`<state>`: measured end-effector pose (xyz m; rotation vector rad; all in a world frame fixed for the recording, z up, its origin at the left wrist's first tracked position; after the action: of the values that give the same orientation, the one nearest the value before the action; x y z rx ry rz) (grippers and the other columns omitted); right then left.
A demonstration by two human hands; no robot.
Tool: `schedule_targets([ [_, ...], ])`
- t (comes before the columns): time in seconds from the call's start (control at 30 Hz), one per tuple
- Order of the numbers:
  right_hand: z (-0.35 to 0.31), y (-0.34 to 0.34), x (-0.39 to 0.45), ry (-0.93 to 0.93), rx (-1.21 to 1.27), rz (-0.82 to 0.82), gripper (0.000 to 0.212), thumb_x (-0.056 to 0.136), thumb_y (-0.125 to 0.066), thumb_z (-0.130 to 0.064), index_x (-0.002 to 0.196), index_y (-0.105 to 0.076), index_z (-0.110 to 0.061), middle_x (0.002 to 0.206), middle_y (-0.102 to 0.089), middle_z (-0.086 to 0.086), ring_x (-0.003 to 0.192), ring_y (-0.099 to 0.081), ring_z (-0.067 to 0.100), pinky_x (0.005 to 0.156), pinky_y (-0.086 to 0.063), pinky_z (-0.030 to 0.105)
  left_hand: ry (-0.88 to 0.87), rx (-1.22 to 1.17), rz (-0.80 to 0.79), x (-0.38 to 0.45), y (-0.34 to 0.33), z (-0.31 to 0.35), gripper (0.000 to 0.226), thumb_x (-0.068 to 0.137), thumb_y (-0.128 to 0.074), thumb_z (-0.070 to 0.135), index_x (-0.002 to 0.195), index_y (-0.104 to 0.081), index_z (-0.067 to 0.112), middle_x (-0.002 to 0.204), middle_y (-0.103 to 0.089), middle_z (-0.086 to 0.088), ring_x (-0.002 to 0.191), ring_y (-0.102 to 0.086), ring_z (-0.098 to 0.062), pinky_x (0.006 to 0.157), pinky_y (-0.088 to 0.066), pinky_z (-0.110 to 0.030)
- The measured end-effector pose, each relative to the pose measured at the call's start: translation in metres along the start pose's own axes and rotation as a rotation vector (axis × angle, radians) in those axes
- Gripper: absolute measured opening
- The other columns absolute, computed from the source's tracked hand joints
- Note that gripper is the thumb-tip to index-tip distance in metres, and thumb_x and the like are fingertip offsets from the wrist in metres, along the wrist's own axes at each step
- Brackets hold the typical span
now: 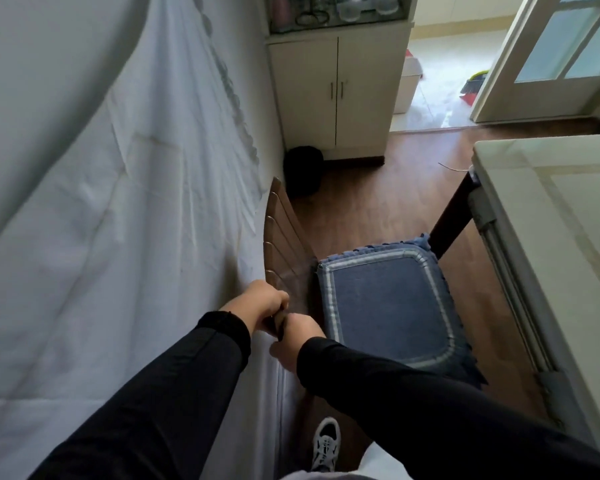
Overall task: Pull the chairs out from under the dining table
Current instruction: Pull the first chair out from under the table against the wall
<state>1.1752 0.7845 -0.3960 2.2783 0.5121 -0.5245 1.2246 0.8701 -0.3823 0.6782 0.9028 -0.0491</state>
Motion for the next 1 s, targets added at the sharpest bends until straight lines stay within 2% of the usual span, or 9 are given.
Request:
schedule_targets([
  [0.07, -0.01, -0.01, 0.001, 0.016, -0.007, -0.016, 0.036, 0.074, -0.063, -0.018, 0.109, -0.065, -0.015, 0.103, -0.071, 0.01, 0.092, -0.068, 0.029, 0.068, -0.048, 0.025, 0.001, 0.03, 0.026, 0.002, 0.011, -0.009, 0.012, 0.071, -0.065, 0.007, 0.08, -0.068, 0.0, 0.078, -0.07, -0.018, 0.072, -0.07, -0.032, 0.072, -0.062, -0.042],
  [0.1, -0.013, -0.014, 0.001, 0.02, -0.005, -0.024, 0.035, 0.074, -0.063, -0.018, 0.109, -0.065, -0.016, 0.103, -0.071, 0.009, 0.092, -0.068, 0.029, 0.069, -0.05, 0.026, 0.0, 0.052, 0.041, 0.002, 0.016, -0.013, 0.013, 0.071, -0.066, 0.009, 0.081, -0.069, 0.001, 0.079, -0.07, -0.017, 0.072, -0.069, -0.031, 0.074, -0.061, -0.04],
  [0.27, -0.034, -0.03, 0.005, 0.068, -0.032, -0.048, 0.039, 0.075, -0.061, -0.016, 0.114, -0.064, -0.015, 0.107, -0.07, 0.01, 0.097, -0.067, 0.029, 0.079, -0.056, 0.031, -0.015, 0.201, 0.1, 0.007, 0.037, -0.021, 0.017, 0.075, -0.069, 0.018, 0.086, -0.069, 0.005, 0.075, -0.064, -0.01, 0.073, -0.063, -0.029, 0.07, -0.054, -0.032],
  [0.47, -0.053, -0.044, 0.012, 0.099, -0.062, -0.071, 0.036, 0.079, -0.062, -0.019, 0.114, -0.065, -0.015, 0.107, -0.071, 0.01, 0.099, -0.067, 0.03, 0.076, -0.051, 0.029, 0.032, 0.286, 0.172, 0.016, 0.057, -0.034, 0.022, 0.076, -0.07, 0.023, 0.088, -0.062, 0.006, 0.086, -0.062, -0.012, 0.081, -0.062, -0.031, 0.074, -0.053, -0.034],
  [0.6, -0.059, -0.056, 0.021, 0.093, -0.099, -0.141, 0.034, 0.085, -0.059, -0.022, 0.117, -0.064, -0.014, 0.109, -0.071, 0.01, 0.1, -0.067, 0.03, 0.083, -0.055, 0.035, 0.061, 0.393, 0.256, 0.02, 0.067, -0.035, 0.029, 0.078, -0.069, 0.027, 0.099, -0.064, 0.007, 0.103, -0.066, -0.014, 0.093, -0.063, -0.035, 0.078, -0.052, -0.036],
  [0.7, -0.059, -0.065, 0.026, 0.113, -0.193, -0.244, 0.035, 0.09, -0.052, -0.027, 0.121, -0.063, -0.012, 0.112, -0.07, 0.009, 0.102, -0.067, 0.029, 0.084, -0.054, 0.034, 0.043, 0.432, 0.346, 0.018, 0.073, -0.029, 0.042, 0.084, -0.065, 0.024, 0.122, -0.056, 0.01, 0.122, -0.063, -0.013, 0.109, -0.061, -0.035, 0.091, -0.049, -0.041],
  [0.77, -0.054, -0.056, 0.03, 0.081, -0.141, -0.24, 0.038, 0.09, -0.053, -0.036, 0.118, -0.064, -0.012, 0.114, -0.069, 0.01, 0.106, -0.064, 0.03, 0.09, -0.052, 0.035, -0.004, 0.403, 0.421, 0.012, 0.078, -0.018, 0.048, 0.086, -0.062, 0.023, 0.13, -0.047, 0.011, 0.127, -0.061, -0.014, 0.114, -0.059, -0.035, 0.093, -0.048, -0.043],
  [0.9, -0.032, -0.009, 0.042, -0.059, 0.007, -0.101, 0.05, 0.092, -0.052, -0.046, 0.112, -0.06, -0.001, 0.104, -0.065, 0.016, 0.106, -0.062, 0.033, 0.076, -0.041, 0.03, -0.199, 0.314, 0.554, -0.006, 0.085, 0.024, 0.054, 0.089, -0.058, 0.023, 0.137, -0.038, 0.01, 0.131, -0.058, -0.015, 0.116, -0.058, -0.035, 0.089, -0.049, -0.042],
  [1.0, -0.02, 0.024, 0.043, -0.108, 0.078, -0.028, 0.05, 0.096, -0.047, -0.044, 0.117, -0.057, 0.001, 0.12, -0.063, 0.02, 0.112, -0.059, 0.034, 0.082, -0.042, 0.031, -0.351, 0.28, 0.616, -0.015, 0.08, 0.051, 0.067, 0.087, -0.056, 0.021, 0.148, -0.029, 0.01, 0.155, -0.032, -0.015, 0.141, -0.033, -0.031, 0.11, -0.036, -0.041],
])
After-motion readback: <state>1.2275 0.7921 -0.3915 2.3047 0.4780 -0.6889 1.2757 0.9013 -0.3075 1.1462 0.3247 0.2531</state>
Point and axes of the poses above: each hand's wrist, its own x-axis towards the middle knuckle, its own y-axis out of the back of the hand, z = x × y, the point moved 9 cm from there along x, towards the middle knuckle
